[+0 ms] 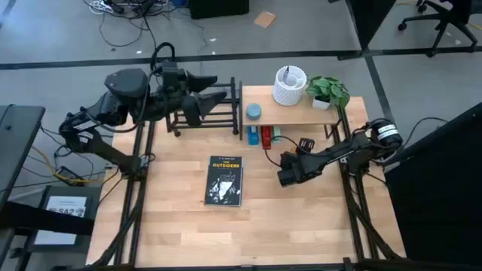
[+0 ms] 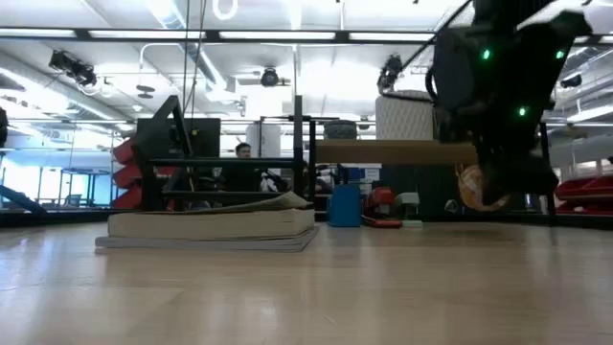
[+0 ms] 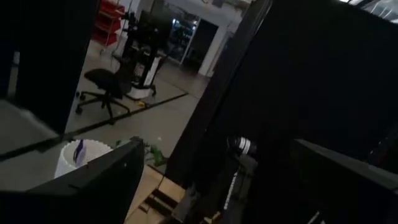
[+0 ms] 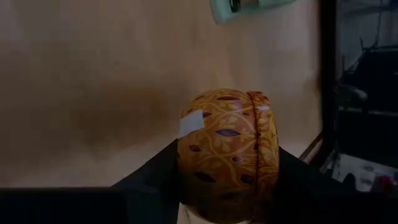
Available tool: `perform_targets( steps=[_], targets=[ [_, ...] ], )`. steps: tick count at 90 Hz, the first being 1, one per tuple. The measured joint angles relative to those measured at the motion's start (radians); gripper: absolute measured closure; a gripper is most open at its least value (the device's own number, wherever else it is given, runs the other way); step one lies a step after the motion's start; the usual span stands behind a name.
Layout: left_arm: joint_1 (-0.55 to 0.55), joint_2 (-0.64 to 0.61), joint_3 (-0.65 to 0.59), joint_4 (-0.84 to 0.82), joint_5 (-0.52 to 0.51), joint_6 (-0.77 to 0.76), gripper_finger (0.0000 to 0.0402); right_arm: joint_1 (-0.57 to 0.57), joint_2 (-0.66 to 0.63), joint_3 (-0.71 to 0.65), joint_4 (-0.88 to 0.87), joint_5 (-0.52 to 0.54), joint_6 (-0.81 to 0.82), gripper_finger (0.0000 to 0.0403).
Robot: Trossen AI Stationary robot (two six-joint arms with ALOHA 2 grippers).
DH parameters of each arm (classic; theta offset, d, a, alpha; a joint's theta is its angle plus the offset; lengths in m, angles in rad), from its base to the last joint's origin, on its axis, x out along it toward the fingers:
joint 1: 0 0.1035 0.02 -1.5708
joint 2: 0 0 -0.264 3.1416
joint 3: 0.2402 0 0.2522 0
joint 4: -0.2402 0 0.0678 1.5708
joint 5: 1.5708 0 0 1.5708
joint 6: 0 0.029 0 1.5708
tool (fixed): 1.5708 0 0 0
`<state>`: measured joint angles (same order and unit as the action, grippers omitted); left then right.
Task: Stock shelves
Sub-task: Put the yellow scented candle under the shelf
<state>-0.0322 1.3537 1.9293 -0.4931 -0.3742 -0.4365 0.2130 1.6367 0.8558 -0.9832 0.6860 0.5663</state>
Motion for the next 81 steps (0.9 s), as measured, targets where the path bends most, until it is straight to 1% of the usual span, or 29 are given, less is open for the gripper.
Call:
perform_targets(
  steps=[14,25,38,57,63,81],
  targets=[
    [0.000,0.000,0.000,-0.012,-0.015,-0.012,0.0019,-0.026,0.000,-0.054,0.077,-0.124,0.003,0.0198],
    [0.000,0.000,0.000,-0.016,-0.018,-0.012,0.0019,-0.027,-0.001,-0.068,0.105,-0.148,0.009,0.0163],
    [0.000,0.000,0.000,-0.030,-0.020,-0.012,0.0019,-0.018,-0.002,-0.069,0.119,-0.151,0.018,0.0139],
    [0.000,0.000,0.000,-0.044,-0.020,-0.012,0.0019,0.004,-0.003,-0.067,0.125,-0.163,0.085,0.0108],
    [0.000,0.000,0.000,-0.053,-0.020,-0.012,0.0019,0.007,-0.003,-0.053,0.110,-0.193,0.099,0.0097],
    [0.000,0.000,0.000,-0.063,-0.020,-0.011,0.0019,0.011,-0.009,0.015,0.094,-0.327,0.091,0.0074]
  ],
)
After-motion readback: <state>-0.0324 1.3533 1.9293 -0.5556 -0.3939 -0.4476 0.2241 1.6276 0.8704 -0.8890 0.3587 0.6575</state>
